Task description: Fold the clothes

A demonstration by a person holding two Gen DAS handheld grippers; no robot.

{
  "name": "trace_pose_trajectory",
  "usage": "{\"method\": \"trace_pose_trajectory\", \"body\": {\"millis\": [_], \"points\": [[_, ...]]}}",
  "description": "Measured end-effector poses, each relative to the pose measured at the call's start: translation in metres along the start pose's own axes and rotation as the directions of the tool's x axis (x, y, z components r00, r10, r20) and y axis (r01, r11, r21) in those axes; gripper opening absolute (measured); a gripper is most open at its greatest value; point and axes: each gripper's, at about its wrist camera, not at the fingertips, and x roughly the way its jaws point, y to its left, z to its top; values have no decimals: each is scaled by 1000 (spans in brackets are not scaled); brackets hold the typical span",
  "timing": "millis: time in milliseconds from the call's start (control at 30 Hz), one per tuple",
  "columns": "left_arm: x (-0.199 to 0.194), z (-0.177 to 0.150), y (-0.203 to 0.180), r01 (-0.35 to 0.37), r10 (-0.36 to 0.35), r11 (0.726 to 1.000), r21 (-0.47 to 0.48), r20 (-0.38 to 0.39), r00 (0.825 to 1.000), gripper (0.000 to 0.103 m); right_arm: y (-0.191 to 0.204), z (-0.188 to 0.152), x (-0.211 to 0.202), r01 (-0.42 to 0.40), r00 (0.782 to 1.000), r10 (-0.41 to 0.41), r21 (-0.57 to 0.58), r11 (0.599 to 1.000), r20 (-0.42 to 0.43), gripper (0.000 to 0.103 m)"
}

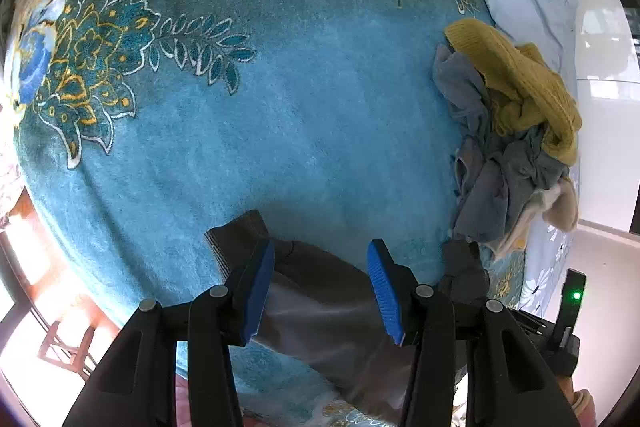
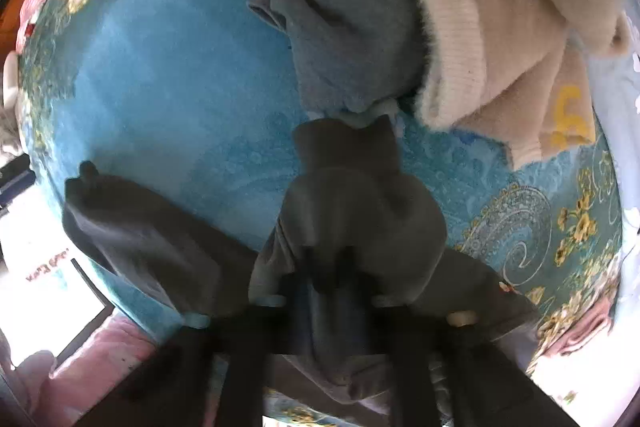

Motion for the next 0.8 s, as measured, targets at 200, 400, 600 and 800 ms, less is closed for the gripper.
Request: {"method": "trace_pose_trajectory", "body": {"millis": [200,400,600,800], "points": [[-5,3,21,0,1,998,-63,18,1000,49,55,17,-57,-268,954,287,-177,947,91,3],[-15,7,43,-3,10,992,-127,51,999,49,104,45,-113,-449,825,544,-406,796,153,7],[-7,7,38,16,-13,993,-119,29,999,49,84,79,-88,-160,934,218,-214,964,282,38],[21,14,13,55,-60,993,-106,-44,997,49,56,43,-100,-71,950,126,-195,978,287,49]]}}
